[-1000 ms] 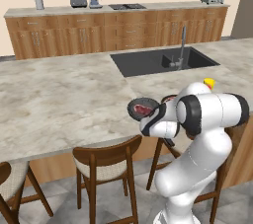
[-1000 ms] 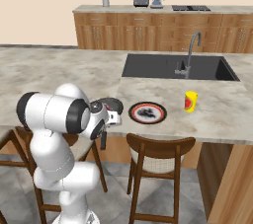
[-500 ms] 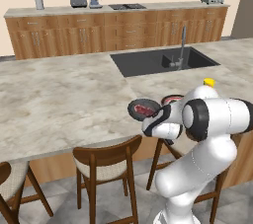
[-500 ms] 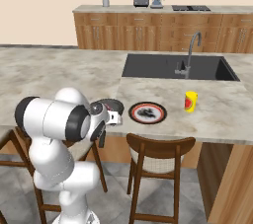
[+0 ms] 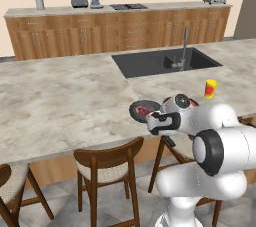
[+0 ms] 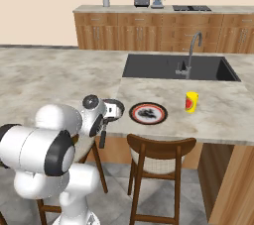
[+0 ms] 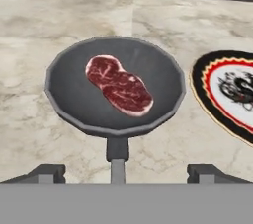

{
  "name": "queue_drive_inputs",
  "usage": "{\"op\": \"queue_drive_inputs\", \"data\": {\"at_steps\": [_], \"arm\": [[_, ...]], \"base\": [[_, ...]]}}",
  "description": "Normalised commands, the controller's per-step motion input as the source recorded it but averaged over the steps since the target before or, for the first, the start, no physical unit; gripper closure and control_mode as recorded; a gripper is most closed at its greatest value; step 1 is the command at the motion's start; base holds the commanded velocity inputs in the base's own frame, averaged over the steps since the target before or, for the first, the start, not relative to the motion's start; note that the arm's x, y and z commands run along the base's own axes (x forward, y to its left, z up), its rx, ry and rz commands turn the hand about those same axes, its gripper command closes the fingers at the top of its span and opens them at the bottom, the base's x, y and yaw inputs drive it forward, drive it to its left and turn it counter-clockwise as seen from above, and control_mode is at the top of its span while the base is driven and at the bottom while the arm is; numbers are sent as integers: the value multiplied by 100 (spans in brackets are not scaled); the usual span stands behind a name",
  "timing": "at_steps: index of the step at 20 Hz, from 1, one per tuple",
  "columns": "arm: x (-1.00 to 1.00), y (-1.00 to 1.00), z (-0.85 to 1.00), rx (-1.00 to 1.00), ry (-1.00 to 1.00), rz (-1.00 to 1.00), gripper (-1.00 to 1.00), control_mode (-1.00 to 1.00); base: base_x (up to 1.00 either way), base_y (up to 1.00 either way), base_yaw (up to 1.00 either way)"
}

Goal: Pick up the pan with the steak in it and place it on the dining table. Then place the steak on the plate.

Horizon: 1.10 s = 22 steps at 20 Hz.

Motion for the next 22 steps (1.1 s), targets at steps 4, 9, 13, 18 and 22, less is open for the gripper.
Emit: {"op": "queue_drive_inputs", "data": {"at_steps": [4,9,13,18,22], "arm": [[-11,12,100,2,2,-3,-100,-100],[-41,5,93,4,13,-3,-100,-100],[-52,7,76,2,18,-4,-100,-100],[-26,5,48,1,26,-1,-100,-100],[4,0,9,0,10,0,-100,-100]], "base": [[0,0,0],[0,0,0],[0,0,0],[0,0,0],[0,0,0]]}}
